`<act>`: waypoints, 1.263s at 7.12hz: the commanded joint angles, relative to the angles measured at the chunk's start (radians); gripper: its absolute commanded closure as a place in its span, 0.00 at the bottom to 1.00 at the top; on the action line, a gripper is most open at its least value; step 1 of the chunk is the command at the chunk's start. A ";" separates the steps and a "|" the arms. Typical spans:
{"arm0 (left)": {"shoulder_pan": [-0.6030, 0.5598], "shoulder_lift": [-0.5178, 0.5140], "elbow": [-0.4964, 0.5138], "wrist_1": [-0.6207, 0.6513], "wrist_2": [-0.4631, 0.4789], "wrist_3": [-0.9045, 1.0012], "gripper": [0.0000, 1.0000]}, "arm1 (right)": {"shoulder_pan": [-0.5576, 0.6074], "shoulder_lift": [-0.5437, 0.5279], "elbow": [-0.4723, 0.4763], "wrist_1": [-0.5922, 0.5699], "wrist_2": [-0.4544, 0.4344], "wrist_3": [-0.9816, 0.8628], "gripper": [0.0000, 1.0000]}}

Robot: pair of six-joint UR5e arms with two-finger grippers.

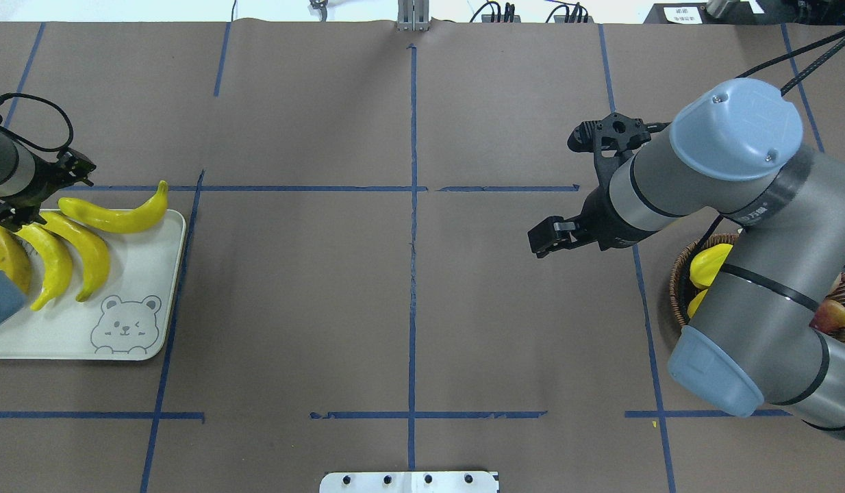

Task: Transfer all bananas from basket to plate

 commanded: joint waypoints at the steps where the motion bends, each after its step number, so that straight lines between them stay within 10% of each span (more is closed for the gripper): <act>1: -0.095 0.055 -0.076 0.007 -0.137 0.222 0.00 | 0.036 -0.002 0.008 -0.047 0.014 -0.046 0.01; 9: -0.457 0.095 -0.162 0.454 -0.225 1.601 0.00 | 0.528 -0.311 0.030 -0.224 0.233 -0.942 0.01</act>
